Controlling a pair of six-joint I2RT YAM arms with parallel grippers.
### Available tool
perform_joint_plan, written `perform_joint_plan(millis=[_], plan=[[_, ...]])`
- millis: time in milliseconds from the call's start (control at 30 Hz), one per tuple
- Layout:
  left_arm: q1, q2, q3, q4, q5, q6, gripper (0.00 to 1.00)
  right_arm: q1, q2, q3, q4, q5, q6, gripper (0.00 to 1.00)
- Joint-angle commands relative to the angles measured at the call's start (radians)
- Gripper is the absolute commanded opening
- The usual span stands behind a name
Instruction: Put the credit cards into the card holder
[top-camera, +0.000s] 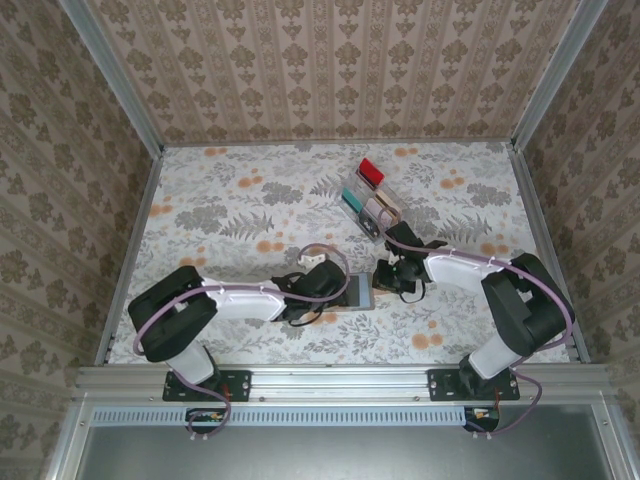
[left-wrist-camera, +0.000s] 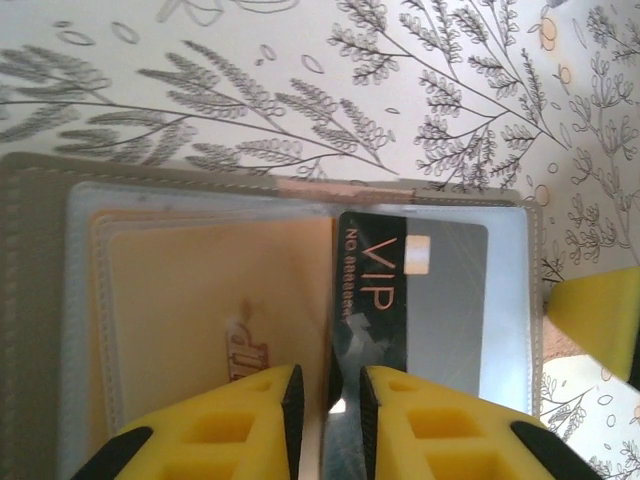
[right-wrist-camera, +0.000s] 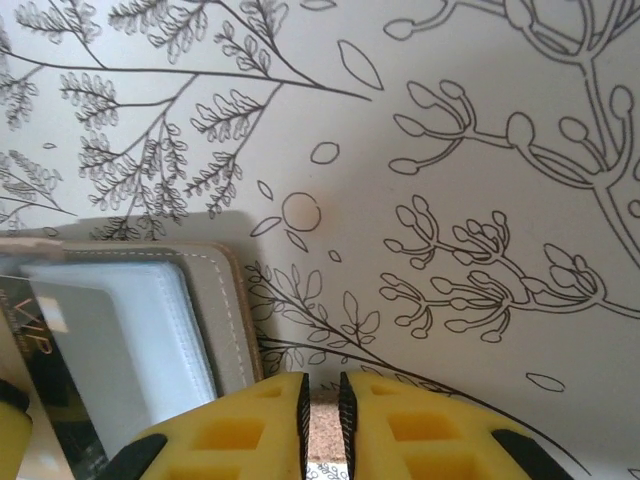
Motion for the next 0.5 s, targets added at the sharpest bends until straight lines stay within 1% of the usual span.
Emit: perform_joint_plan(millis=[0,167,467], plan=[[0.012,-0.044,-0.022,-0.091,-0.043,-0.010,0.27,-0.002,0.023,0.014,-0.034,0.008,-0.007,0.19],[0.013,-0.049,0.024,-0.070,-0.007,0.056,0.28,-0.002,0.009,0.019,-0.025,-0.013,-0.010,0.18],[0.010,-0.013,0.080,-0.075,0.006,0.091,0.29,-0.002,0.018,0.022,-0.023,-0.028,-0.010,0.18]])
